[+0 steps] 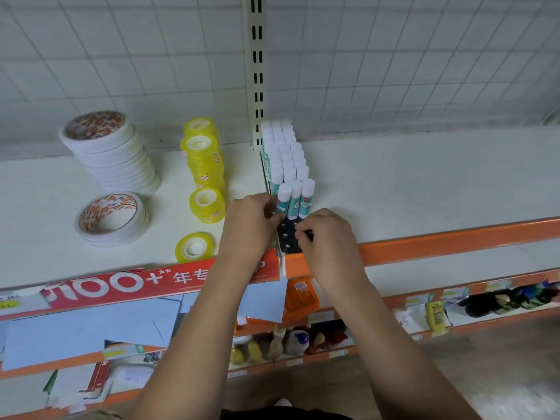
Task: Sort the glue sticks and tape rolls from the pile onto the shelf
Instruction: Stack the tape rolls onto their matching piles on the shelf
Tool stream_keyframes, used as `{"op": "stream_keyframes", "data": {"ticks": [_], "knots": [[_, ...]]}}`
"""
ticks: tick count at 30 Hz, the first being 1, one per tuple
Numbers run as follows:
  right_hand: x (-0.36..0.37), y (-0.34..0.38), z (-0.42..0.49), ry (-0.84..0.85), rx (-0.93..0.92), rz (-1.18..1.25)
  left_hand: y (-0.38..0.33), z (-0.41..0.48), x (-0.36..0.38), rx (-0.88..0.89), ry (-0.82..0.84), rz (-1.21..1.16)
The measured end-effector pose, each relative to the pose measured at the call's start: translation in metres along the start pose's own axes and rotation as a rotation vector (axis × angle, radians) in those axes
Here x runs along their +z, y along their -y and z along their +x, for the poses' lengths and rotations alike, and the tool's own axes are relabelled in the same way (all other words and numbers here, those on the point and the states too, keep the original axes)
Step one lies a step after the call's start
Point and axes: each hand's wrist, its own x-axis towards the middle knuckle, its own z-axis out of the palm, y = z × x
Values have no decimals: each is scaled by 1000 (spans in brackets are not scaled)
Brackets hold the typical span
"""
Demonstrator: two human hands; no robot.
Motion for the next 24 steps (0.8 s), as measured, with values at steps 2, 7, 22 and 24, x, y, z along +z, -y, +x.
{"op": "stream_keyframes", "data": {"ticks": [2,7,22,24], "knots": [[-1,0,0,-8,0,17,0,1,1,-14,-9,-2],[1,1,0,-7,-1,14,1,7,2,-53,16,54],[-3,44,2,43,-58,118,26,-42,-70,-25,-65,146],[8,62,2,108,-77,186,40,-49,-90,-15,-70,188]]}}
